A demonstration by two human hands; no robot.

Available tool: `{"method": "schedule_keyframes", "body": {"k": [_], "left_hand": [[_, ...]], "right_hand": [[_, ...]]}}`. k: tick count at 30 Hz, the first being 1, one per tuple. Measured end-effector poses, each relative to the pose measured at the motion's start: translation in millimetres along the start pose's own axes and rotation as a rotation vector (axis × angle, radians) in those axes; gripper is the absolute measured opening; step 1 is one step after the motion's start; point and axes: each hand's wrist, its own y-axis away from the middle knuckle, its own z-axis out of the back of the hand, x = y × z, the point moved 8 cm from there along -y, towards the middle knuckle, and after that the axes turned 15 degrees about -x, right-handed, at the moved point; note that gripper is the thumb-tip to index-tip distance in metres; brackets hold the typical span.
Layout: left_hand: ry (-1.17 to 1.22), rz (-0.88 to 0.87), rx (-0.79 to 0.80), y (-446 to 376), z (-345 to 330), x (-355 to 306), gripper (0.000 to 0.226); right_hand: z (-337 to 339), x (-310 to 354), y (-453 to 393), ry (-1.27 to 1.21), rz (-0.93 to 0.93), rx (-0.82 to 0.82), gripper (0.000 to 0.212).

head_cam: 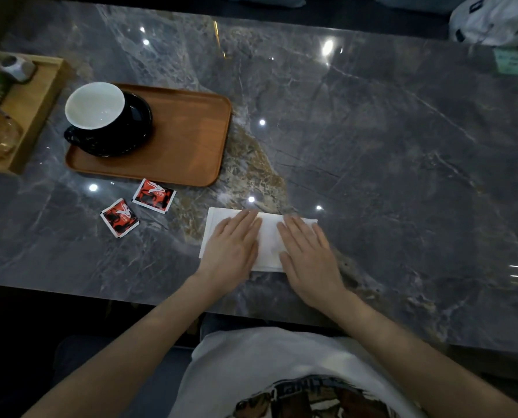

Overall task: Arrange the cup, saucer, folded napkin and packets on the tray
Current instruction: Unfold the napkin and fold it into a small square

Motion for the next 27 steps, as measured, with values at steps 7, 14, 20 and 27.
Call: {"method": "schedule_keyframes", "body": {"k": [7, 14, 20, 27], "left_hand": [[-0.039, 0.112, 0.143, 6.5, -59.4, 13.1, 0.059], [-0.126, 0.17, 0.101, 19.1, -43.6, 39.8, 0.064], [-0.186, 0.243, 0.129, 21.5, -34.0, 40.4, 0.067], [0.008, 0.132, 0.103, 5.5, -50.9, -2.8, 0.063]], "right_hand": [[-57.4, 4.8, -14.8, 0.019, -0.104, 0.134, 0.063], [-44.1, -32.4, -1.2, 0.103, -0.139, 0.058, 0.067], [-39.2, -29.9, -0.3, 0.136, -0.148, 0.069, 0.066], [-51.7, -9.5, -9.2, 0.136, -0.036, 0.13, 0.067]]}}
